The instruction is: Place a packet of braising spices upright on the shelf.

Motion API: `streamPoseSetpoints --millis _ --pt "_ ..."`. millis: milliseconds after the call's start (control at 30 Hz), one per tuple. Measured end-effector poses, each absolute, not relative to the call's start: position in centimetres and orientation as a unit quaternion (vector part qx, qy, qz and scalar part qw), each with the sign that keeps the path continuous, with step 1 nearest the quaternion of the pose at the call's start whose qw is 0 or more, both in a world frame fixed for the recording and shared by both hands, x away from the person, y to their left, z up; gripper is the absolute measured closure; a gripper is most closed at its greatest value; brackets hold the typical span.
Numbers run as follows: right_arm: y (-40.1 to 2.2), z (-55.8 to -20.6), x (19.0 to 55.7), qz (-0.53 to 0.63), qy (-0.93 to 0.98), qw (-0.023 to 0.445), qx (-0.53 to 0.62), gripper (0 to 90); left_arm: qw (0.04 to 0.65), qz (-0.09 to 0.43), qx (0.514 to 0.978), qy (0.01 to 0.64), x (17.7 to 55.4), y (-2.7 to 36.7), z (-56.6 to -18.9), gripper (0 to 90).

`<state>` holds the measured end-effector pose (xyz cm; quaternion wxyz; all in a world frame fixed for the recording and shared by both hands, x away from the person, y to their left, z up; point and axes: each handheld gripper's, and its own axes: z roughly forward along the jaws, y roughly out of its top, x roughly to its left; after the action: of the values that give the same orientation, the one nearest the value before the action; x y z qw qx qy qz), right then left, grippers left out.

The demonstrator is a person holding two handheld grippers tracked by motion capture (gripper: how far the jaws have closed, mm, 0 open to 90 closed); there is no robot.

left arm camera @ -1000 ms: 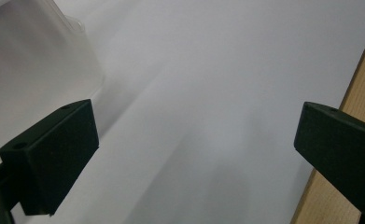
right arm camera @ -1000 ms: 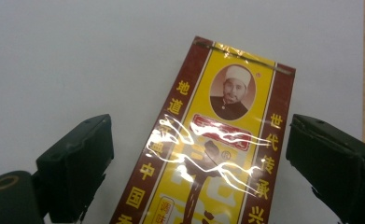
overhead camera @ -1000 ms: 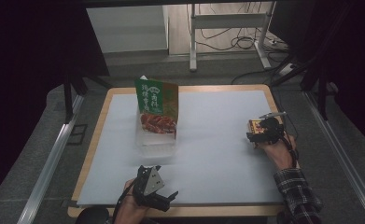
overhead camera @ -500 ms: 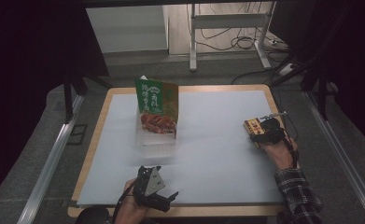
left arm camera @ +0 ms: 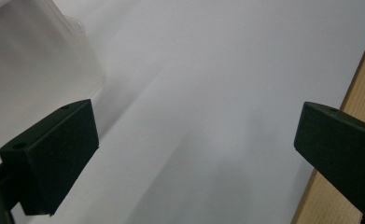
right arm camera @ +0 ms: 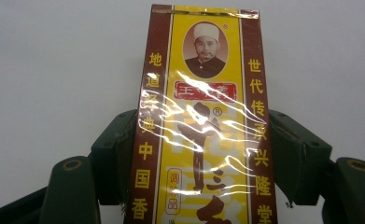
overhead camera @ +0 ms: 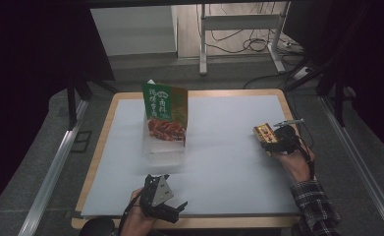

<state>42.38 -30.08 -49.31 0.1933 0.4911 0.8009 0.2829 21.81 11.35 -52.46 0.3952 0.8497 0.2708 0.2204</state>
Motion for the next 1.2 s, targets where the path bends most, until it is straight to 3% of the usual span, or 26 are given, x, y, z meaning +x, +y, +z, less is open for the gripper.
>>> streamPoseSetpoints --millis 1200 --pt "-25.0 -48.7 34.5 0.301 0.865 0.149 0.373 31.0 0.397 0.22 0.848 0.273 21.8 11.4 -52.4 0.0"
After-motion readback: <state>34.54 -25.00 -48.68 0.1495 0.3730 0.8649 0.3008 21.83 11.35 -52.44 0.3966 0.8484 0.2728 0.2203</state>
